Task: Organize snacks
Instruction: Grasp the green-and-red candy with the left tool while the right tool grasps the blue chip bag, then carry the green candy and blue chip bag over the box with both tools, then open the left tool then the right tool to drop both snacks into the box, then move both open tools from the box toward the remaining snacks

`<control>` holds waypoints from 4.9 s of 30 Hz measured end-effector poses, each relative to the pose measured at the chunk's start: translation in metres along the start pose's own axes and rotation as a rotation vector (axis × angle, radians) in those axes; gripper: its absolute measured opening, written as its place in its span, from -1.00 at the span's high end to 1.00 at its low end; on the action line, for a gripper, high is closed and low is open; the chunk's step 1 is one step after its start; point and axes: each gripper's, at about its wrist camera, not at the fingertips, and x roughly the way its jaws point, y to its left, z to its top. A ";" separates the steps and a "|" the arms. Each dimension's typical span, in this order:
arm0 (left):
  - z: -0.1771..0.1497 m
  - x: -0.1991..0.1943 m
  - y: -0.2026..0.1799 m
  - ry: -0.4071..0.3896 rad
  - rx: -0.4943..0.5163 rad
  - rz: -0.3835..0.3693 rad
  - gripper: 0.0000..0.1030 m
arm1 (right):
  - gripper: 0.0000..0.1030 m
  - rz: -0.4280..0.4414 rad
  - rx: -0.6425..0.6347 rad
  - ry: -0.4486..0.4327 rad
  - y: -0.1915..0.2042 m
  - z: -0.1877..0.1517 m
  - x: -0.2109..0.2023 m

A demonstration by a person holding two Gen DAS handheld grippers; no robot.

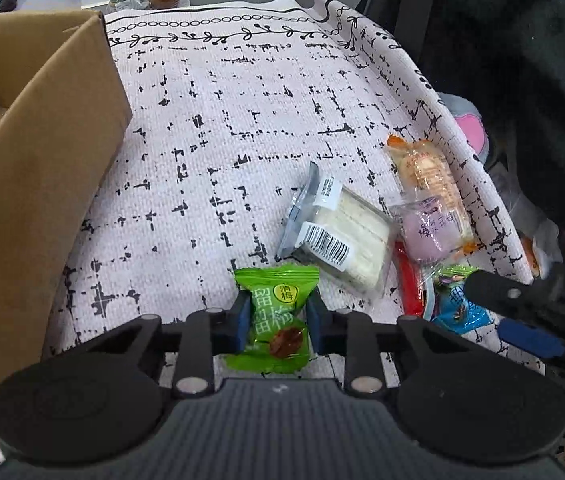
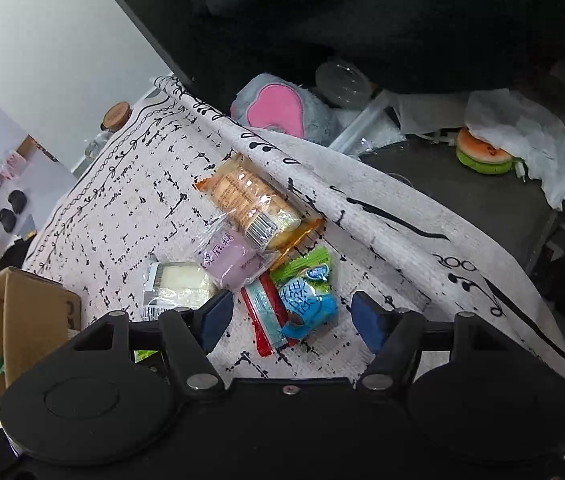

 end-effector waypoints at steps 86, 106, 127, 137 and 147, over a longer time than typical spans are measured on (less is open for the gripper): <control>0.020 -0.175 0.147 -0.221 -0.059 -0.018 0.46 | 0.49 0.370 -0.091 -0.153 0.160 -0.061 -0.092; 0.038 -0.144 0.183 -0.172 -0.157 0.010 0.35 | 0.33 0.462 -0.104 -0.094 0.193 -0.061 -0.061; 0.032 -0.166 0.160 -0.172 -0.102 0.060 -0.46 | -0.35 0.311 -0.123 -0.096 0.165 -0.057 -0.090; 0.024 -0.174 0.139 -0.194 -0.063 0.059 -0.88 | -0.87 0.213 -0.159 -0.126 0.139 -0.045 -0.112; 0.021 -0.182 0.113 -0.224 -0.015 0.033 -1.00 | -1.00 0.213 -0.187 -0.162 0.105 -0.031 -0.132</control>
